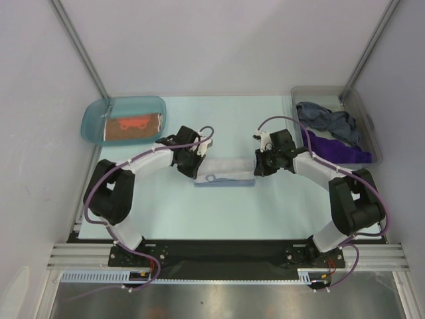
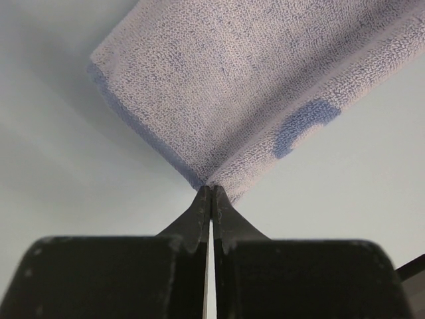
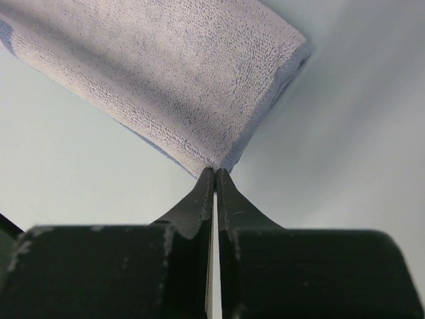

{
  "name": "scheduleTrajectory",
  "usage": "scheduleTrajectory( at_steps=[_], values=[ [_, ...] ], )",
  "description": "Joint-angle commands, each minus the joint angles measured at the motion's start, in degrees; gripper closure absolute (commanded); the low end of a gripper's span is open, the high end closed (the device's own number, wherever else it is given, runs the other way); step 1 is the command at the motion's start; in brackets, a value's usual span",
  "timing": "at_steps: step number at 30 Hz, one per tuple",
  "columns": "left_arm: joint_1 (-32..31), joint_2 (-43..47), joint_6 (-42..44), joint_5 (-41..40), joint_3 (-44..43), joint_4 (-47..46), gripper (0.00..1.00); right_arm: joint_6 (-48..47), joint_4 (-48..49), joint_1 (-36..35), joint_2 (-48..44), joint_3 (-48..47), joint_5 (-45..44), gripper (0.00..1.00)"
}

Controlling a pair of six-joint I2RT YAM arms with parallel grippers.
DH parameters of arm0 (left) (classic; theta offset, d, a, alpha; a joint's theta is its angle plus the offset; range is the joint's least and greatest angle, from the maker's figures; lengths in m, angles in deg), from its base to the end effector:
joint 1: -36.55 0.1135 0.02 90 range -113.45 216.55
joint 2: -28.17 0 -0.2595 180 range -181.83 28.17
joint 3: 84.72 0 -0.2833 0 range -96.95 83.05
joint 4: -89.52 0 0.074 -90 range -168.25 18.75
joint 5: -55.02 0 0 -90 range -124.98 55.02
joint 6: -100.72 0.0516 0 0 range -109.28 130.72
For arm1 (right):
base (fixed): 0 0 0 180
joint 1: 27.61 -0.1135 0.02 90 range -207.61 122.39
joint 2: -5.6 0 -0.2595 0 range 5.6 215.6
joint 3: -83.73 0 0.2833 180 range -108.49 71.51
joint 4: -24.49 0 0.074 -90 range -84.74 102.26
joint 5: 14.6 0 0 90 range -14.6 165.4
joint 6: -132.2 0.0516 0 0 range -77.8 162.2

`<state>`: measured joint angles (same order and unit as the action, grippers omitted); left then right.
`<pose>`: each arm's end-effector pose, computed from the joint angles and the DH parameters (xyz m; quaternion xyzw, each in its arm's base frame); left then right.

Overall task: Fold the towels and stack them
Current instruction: Fold the towel

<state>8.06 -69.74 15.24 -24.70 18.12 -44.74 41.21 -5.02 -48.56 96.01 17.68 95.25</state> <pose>0.3212 -0.1848 0.1557 0.2945 0.9297 -0.1279 0.1803 0.3226 0.1423 0.1572 -0.2307 0.9092 0.2143 0.2724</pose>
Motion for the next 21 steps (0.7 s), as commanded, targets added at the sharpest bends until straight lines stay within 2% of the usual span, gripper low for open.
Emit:
scheduleTrajectory(
  at_steps=[1, 3, 4, 5, 6, 10, 13, 15, 18, 21],
  values=[
    [-0.5, 3.2, -0.9, -1.7, 0.9, 0.1, 1.0, 0.7, -1.2, -0.3, -2.2, 0.6, -1.2, 1.0],
    [-0.7, 3.4, -1.7, -1.8, 1.1, 0.5, 0.94, 1.1, -2.3, -0.4, -1.6, 0.2, 0.4, 0.95],
    [-0.8, 3.5, -2.1, -1.8, 1.0, 0.7, 0.84, 2.0, -3.5, -0.4, -0.9, -0.3, 0.4, 0.92],
    [-0.8, 3.9, -2.9, -1.8, 0.9, 0.9, 0.7, 2.9, -6.4, -0.4, -0.8, -1.8, -1.4, 0.81],
    [-1.0, 4.4, -3.2, -1.2, 0.8, 1.1, 0.67, 3.0, -7.9, -0.3, -0.6, -2.5, -2.0, 0.77],
    [-2.4, 8.0, -6.4, -2.6, 0.2, 0.9, 0.67, 4.2, -15.5, 0.1, -1.1, -7.3, -2.8, 0.68],
    [-3.3, 9.7, -10.4, -7.0, -0.6, 0.4, 0.62, 7.4, -16.7, -0.1, -1.6, -10.1, -2.2, 0.68],
    [-3.3, 8.8, -13.3, -7.6, -2.3, 0.6, 0.58, 11.0, -15.9, -0.1, -1.7, -10.8, -2.1, 0.7],
    [-3.3, 6.6, -18.4, -2.9, -2.9, -0.7, 0.6, 15.0, -11.5, -0.2, -1.6, -8.5, -0.9, 0.75],
    [-3.3, 5.2, -22.7, -0.8, 0.3, -4.4, 0.61, 17.3, -6.2, -0.1, -0.3, -5.7, 0.3, 0.76]
  ],
)
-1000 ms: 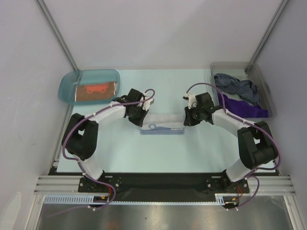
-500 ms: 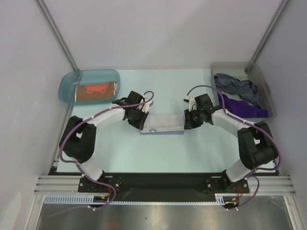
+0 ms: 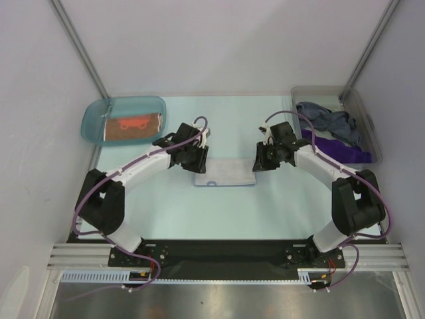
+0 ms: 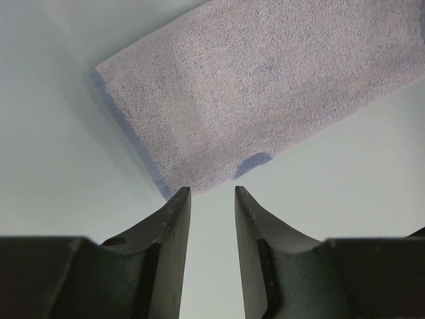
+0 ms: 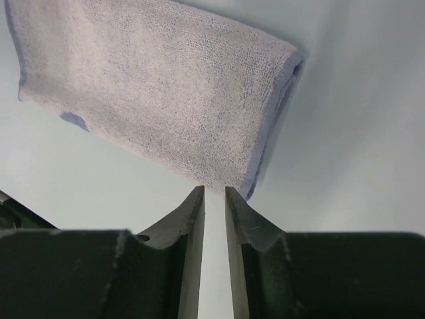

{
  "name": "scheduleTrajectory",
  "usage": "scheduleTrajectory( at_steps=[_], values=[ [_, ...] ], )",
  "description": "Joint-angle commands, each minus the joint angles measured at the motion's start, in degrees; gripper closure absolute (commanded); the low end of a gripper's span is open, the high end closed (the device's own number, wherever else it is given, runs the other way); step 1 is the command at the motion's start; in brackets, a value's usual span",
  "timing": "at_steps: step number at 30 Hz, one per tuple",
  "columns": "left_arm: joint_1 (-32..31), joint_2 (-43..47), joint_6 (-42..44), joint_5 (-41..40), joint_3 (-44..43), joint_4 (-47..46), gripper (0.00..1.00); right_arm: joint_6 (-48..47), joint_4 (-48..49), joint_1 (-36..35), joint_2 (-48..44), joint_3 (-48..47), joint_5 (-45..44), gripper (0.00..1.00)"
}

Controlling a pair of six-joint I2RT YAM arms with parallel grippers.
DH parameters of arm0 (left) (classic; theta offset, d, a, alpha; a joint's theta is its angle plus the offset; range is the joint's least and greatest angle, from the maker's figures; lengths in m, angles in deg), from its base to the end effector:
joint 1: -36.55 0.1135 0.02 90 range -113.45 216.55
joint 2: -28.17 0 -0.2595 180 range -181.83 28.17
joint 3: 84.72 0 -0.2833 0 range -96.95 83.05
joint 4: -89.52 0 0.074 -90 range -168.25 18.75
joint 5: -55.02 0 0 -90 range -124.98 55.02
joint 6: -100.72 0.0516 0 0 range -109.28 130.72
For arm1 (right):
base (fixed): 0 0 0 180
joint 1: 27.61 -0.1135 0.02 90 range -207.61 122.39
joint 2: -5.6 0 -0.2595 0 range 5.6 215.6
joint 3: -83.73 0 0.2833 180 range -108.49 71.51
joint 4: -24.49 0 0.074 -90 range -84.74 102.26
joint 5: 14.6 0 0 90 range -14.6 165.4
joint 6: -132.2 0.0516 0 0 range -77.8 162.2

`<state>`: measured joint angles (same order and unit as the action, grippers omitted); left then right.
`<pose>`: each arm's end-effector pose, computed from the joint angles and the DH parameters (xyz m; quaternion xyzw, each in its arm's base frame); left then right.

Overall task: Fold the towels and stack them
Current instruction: Fold the towel

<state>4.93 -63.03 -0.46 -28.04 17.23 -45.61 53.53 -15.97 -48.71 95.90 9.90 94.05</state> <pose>0.3098 -0.1980 0.2023 0.1867 0.9414 -0.1545 0.2348 0.3300 0.1450 0.1897 -0.1265 0.9386 0.2276 0.2263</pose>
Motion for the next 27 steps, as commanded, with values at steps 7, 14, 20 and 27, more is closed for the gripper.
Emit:
scheduleTrajectory(
  at_steps=[7, 14, 20, 27],
  values=[
    [-0.2, -5.4, -12.1, -1.0, 6.7, -6.9, 0.62, 5.9, 13.4, 0.5, 2.9, 9.9, 1.6, 0.79],
    [-0.2, -2.9, -12.6, -3.8, 3.3, -2.5, 0.58, 5.8, 12.2, 1.2, 0.3, 8.8, 1.8, 0.8],
    [-0.2, 0.5, -13.9, -5.0, 3.8, -2.1, 0.48, 6.3, 10.4, 0.9, -0.6, 5.3, 2.2, 0.8],
    [6.2, -0.6, -12.9, 0.6, 6.5, -8.1, 0.37, 6.2, 14.2, 1.3, 4.5, 3.2, 1.8, 0.8]
  ],
)
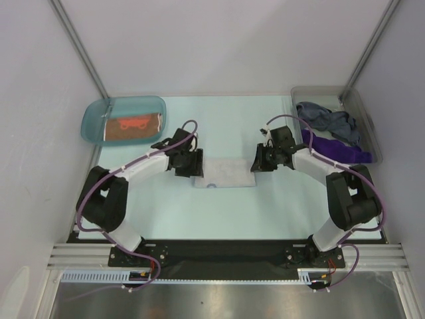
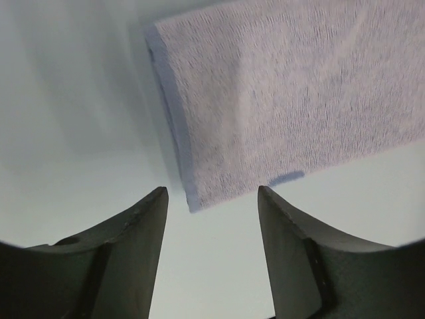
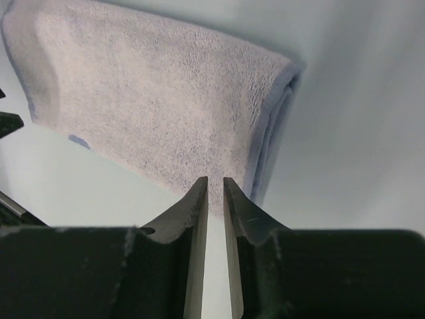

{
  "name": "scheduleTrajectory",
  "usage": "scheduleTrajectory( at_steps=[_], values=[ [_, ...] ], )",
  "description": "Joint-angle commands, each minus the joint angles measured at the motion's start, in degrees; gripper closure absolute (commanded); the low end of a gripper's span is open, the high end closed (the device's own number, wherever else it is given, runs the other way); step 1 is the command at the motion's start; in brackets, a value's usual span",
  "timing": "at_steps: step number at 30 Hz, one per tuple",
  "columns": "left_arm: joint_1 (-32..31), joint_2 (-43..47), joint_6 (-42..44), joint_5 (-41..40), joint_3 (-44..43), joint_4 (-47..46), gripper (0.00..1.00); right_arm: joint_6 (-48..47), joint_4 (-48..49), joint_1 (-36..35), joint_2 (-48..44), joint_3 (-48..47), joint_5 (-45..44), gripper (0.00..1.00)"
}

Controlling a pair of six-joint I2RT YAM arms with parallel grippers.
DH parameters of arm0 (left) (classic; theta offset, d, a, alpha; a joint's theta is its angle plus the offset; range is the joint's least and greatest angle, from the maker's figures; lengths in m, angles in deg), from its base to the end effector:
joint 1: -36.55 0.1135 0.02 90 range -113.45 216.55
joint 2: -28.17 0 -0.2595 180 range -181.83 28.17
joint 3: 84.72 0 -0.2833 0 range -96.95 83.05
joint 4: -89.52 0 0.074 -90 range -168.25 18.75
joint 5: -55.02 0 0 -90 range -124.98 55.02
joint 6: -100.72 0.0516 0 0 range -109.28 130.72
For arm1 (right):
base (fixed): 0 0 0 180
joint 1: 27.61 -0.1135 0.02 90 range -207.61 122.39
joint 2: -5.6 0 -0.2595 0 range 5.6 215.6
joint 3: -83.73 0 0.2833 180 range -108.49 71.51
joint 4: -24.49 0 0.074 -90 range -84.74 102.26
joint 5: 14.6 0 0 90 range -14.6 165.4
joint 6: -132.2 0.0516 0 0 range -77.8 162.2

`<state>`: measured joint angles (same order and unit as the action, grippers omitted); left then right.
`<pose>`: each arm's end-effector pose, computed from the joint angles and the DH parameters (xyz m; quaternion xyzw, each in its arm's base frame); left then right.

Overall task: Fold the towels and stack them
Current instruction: Fold the towel, then neatly place the folded towel into the bin

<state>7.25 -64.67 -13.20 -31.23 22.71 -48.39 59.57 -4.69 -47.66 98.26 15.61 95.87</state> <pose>0.3095 -0.1776 0.1634 0.0534 0.9691 -0.1353 0.1992 0.3340 0.1411 0.1564 -0.0772 0.9336 0.2582 0.2360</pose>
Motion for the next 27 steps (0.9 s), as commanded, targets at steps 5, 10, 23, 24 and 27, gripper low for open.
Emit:
scheduleTrajectory(
  at_steps=[5, 10, 23, 24, 27],
  values=[
    [5.9, -0.8, 0.4, 7.9, 2.7, -9.8, 0.34, 0.7, 8.2, 3.1, 6.0, -3.4, 1.7, 0.79],
    [5.9, -5.0, 0.7, 7.9, 1.8, -9.9, 0.36, 0.0, 9.7, 4.7, 11.3, -4.1, 1.7, 0.77],
    [5.9, -8.0, 1.2, 8.0, 2.2, -10.9, 0.34, -1.4, 2.9, 4.9, 2.5, -4.0, 0.9, 0.73],
    [5.9, -8.1, 0.8, 8.3, 2.3, -11.1, 0.34, -1.5, 2.5, 4.9, 1.9, -3.9, 0.5, 0.72],
    [5.9, -9.0, -0.1, 8.8, 2.9, -11.7, 0.36, -1.9, 1.6, 5.0, -0.3, -3.9, 0.3, 0.71]
  ],
)
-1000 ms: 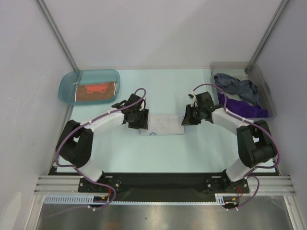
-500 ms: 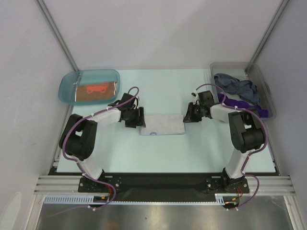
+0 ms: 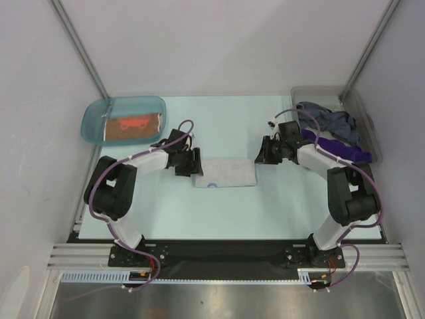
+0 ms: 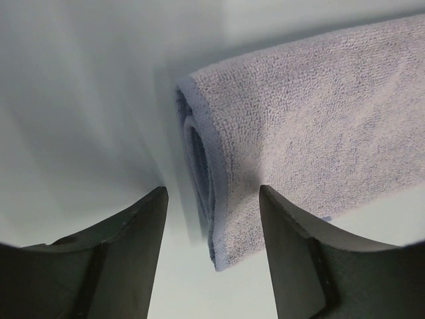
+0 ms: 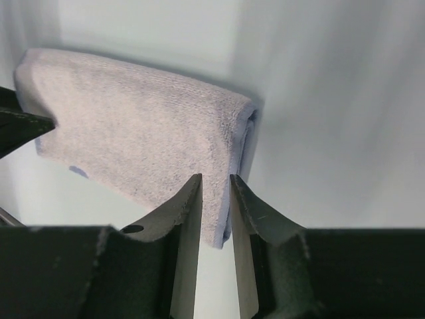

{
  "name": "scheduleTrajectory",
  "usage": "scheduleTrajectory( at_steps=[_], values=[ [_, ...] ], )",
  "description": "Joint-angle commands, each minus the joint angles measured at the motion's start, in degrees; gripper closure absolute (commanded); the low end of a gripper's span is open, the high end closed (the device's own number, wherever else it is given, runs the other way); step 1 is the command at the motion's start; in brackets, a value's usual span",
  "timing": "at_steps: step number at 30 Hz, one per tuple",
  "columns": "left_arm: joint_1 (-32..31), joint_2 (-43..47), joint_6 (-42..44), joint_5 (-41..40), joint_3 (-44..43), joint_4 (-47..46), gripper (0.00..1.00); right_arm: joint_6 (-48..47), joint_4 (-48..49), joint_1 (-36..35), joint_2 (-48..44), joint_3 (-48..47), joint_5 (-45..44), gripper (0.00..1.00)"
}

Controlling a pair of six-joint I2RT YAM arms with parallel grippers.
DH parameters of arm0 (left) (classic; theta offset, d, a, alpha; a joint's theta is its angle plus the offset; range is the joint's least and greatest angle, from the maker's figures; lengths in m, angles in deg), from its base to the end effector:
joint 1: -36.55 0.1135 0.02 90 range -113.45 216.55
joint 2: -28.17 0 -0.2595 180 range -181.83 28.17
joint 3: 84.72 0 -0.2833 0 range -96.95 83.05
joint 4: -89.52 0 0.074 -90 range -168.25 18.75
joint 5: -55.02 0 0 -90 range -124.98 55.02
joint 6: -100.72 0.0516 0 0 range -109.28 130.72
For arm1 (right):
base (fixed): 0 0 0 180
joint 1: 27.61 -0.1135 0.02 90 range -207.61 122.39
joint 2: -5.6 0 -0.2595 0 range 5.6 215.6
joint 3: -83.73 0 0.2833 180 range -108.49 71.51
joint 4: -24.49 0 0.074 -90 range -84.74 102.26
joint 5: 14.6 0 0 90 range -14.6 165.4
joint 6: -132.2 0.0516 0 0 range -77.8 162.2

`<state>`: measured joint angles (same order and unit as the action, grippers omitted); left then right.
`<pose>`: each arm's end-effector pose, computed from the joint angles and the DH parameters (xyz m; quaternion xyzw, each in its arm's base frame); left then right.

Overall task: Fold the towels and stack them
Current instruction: Neatly place the folded towel into the bin

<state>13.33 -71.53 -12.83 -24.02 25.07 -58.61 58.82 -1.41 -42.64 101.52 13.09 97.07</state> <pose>0.3362 -0.1549 0.1204 0.0208 0.9646 -0.1827 0.1893 0.3615 0.1168 0.1556 -0.0496 0.9271 0.2596 0.2657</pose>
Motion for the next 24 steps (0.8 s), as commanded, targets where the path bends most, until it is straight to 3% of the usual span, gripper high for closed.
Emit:
scheduleTrajectory(
  at_steps=[1, 13, 16, 20, 24],
  values=[
    [-0.2, -2.4, -0.6, 2.0, 0.5, -1.4, 0.37, -1.1, -1.9, 0.0, -4.1, -1.4, -0.9, 0.71],
    [-1.8, -6.5, -4.6, -0.6, -2.5, 4.0, 0.55, -1.7, -3.0, 0.0, -7.2, -1.0, -0.2, 0.71],
    [-2.6, -7.4, -5.2, -1.3, -3.3, 5.5, 0.66, -1.9, -3.1, 0.1, -7.9, -0.7, -0.1, 0.7],
    [-3.5, -8.1, -5.2, -1.8, -7.4, 9.2, 1.0, -1.2, -3.1, 0.2, -9.0, -0.8, 1.1, 0.7],
    [-3.8, -7.6, -4.4, -5.0, -13.6, 15.0, 1.0, -0.1, -2.9, -0.3, -10.8, -0.7, 1.8, 0.7]
  ],
)
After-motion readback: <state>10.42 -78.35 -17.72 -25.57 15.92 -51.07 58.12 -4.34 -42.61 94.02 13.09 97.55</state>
